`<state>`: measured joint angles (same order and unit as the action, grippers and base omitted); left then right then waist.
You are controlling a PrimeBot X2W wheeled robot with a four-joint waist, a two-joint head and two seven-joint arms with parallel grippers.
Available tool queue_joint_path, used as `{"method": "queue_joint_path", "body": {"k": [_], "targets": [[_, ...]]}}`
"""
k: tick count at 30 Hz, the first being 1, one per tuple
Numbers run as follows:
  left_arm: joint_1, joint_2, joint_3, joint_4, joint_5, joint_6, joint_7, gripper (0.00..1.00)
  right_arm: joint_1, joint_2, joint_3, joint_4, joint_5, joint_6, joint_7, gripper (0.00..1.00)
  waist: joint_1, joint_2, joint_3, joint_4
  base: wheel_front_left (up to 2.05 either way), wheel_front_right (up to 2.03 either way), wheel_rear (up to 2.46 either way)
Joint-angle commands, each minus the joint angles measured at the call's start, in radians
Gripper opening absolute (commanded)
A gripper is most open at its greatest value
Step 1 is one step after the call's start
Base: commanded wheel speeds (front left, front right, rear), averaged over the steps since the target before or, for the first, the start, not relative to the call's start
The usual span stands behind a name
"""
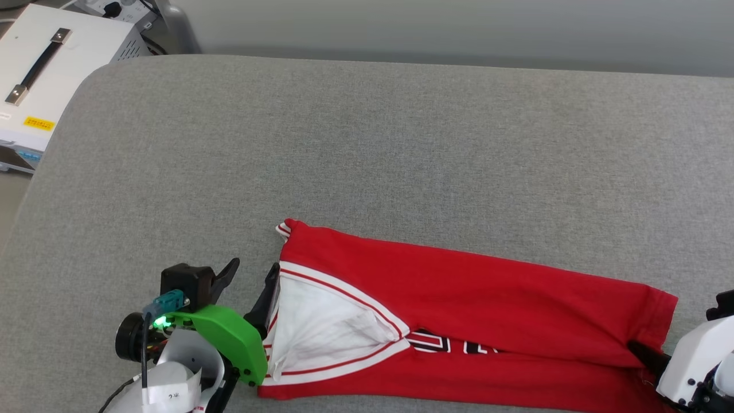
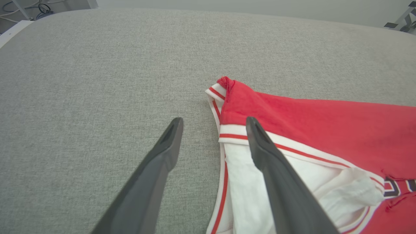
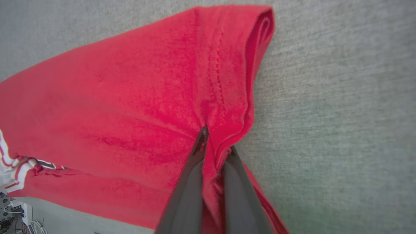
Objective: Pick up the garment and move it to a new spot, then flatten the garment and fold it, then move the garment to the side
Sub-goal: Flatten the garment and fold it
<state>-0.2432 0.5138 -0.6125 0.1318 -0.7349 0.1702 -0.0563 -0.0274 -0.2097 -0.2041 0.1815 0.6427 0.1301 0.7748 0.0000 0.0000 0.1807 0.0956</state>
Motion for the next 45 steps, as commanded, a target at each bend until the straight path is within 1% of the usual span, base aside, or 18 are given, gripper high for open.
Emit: {"method": "queue_joint_path", "body": {"k": [1,7,10,16,19,23,29,36,40,45], "targets": [[-0.013,0.004,-0.001,0.002,-0.008,-0.005,0.002,1.0,0.01,-0.001,0.015,0.022,0.006,0.001,-0.016,0.0,0.0,0.0,-0.006,-0.001,0.0,0.0,0.0],[-0.007,0.006,-0.005,0.001,-0.011,-0.004,0.001,1.0,0.005,-0.05,0.007,0.04,-0.004,0.001,-0.098,0.0,0.0,0.0,-0.018,0.0,0.0,0.0,0.0],[-0.005,0.009,-0.004,-0.002,-0.013,-0.001,0.002,1.0,-0.004,-0.079,-0.014,0.056,-0.016,0.001,-0.136,0.0,0.0,0.0,-0.019,0.0,0.0,0.0,0.0],[-0.005,0.01,-0.007,-0.002,-0.015,0.0,0.002,1.0,-0.022,-0.156,-0.067,0.107,-0.08,0.001,-0.206,0.0,0.0,0.0,-0.027,0.002,0.0,0.0,0.0],[-0.001,0.007,-0.01,0.002,-0.017,0.0,0.002,1.0,-0.025,-0.168,-0.077,0.124,-0.082,0.001,-0.215,0.0,0.0,0.0,-0.043,0.003,0.0,0.0,0.0],[0.007,0.002,-0.014,0.007,-0.022,0.001,-0.001,1.0,-0.014,-0.164,-0.064,0.106,-0.05,0.001,-0.205,0.0,0.0,0.0,-0.067,0.005,0.0,0.0,0.0],[0.021,-0.004,-0.02,0.013,-0.029,0.001,-0.004,1.0,0.026,-0.138,-0.045,0.039,-0.007,0.001,-0.176,0.0,0.0,0.0,-0.105,0.008,0.0,0.0,0.0],[0.039,-0.008,-0.02,0.018,-0.041,0.002,-0.013,1.0,0.084,-0.093,-0.014,-0.106,0.018,0.001,-0.104,0.0,0.0,0.0,-0.142,0.023,0.0,0.0,0.0],[0.047,-0.007,-0.019,0.018,-0.046,0.002,-0.019,1.0,0.107,-0.041,0.001,-0.193,0.014,0.001,-0.052,0.0,0.0,0.0,-0.154,0.036,0.0,0.0,0.0],[0.058,-0.003,-0.011,0.016,-0.055,0.01,-0.025,1.0,0.114,0.046,0.075,-0.293,0.005,0.001,0.019,0.0,0.0,0.0,-0.159,0.05,0.0,0.0,0.0]]}}
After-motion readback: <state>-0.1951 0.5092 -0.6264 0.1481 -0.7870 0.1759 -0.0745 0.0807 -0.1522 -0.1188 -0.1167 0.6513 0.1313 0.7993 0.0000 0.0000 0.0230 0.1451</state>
